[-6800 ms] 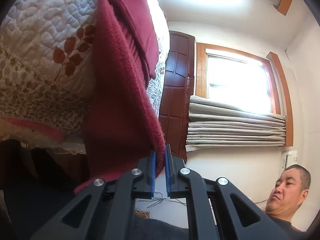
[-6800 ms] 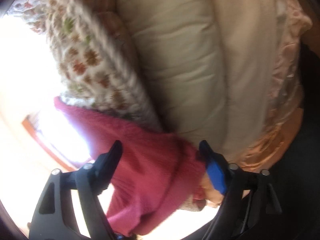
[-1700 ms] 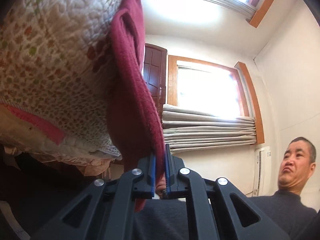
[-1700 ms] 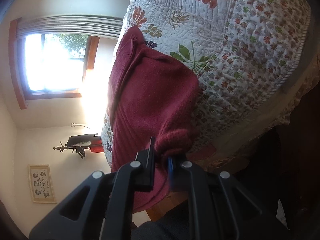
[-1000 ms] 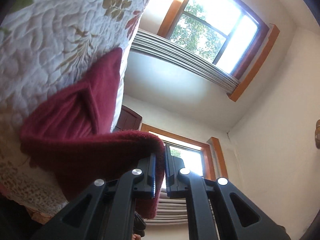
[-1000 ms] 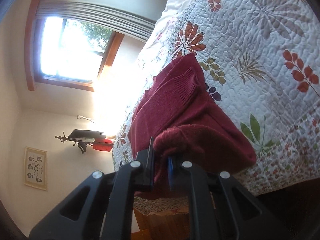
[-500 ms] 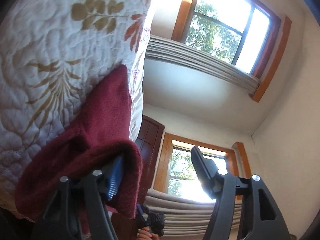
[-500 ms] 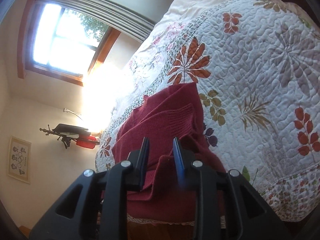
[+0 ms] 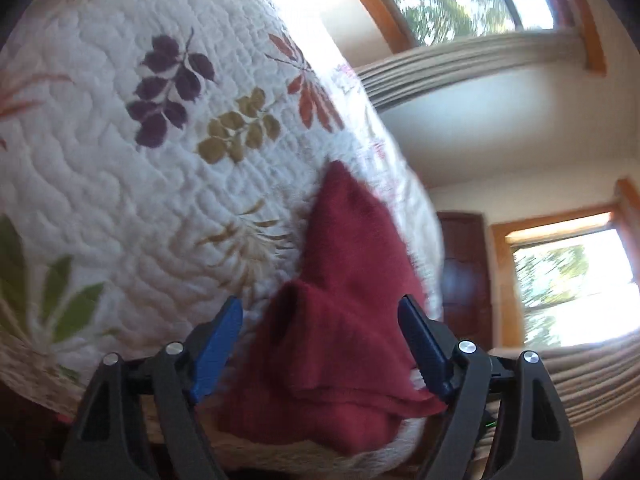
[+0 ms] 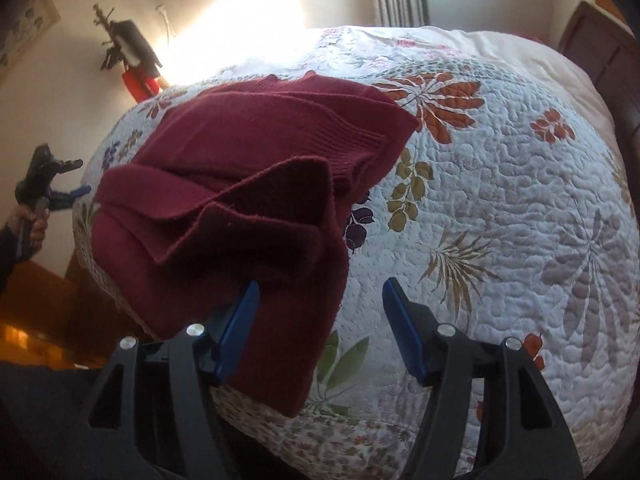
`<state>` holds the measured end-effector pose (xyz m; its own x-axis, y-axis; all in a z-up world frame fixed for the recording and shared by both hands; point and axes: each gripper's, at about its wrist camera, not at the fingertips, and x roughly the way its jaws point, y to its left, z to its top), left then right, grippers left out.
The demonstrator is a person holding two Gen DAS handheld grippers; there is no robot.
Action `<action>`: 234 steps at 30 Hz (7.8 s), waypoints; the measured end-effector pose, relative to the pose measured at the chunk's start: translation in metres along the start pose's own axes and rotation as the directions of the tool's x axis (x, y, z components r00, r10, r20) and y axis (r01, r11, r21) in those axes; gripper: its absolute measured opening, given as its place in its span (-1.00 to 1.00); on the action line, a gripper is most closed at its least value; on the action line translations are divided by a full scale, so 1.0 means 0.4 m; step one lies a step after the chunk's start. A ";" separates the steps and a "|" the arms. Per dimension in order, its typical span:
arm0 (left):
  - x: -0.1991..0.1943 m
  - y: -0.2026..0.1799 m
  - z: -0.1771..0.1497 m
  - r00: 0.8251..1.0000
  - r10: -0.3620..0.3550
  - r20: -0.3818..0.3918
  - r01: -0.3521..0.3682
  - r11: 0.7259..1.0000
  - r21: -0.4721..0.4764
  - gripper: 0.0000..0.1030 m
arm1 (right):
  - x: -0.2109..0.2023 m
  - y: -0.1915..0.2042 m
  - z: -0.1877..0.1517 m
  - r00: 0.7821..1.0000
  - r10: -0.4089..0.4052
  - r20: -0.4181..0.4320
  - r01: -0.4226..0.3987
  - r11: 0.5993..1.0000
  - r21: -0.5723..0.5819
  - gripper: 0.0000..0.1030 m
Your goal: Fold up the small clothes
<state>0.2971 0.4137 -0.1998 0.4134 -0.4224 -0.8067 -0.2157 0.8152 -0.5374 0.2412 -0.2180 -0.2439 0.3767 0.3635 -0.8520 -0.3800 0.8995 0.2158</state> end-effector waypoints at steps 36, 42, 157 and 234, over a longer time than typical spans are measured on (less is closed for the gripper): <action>0.034 0.023 0.012 0.969 0.153 -0.195 -0.070 0.924 0.375 0.56 | 0.014 0.160 0.008 0.971 -0.145 -0.192 0.098 0.967 -0.236 0.32; 0.070 -0.084 -0.118 0.957 0.250 -0.148 -0.118 0.801 0.587 0.56 | 0.076 0.187 0.024 0.962 -0.250 -0.112 0.224 0.954 -0.199 0.32; 0.186 -0.197 0.106 0.949 0.009 -0.316 0.176 0.816 0.551 -0.79 | 0.098 -0.057 0.168 0.985 0.154 -0.081 -0.131 0.963 0.234 -0.86; 0.227 -0.327 0.038 0.976 -0.129 -0.175 0.205 0.809 0.551 0.04 | 0.186 -0.014 0.171 0.970 0.237 0.056 -0.243 0.920 0.307 -0.51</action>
<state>0.3762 0.2748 -0.1989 0.2762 -0.5866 -0.7614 0.3979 0.7909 -0.4650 0.3291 -0.1793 -0.2757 0.3224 0.5798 -0.7483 -0.1820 0.8137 0.5520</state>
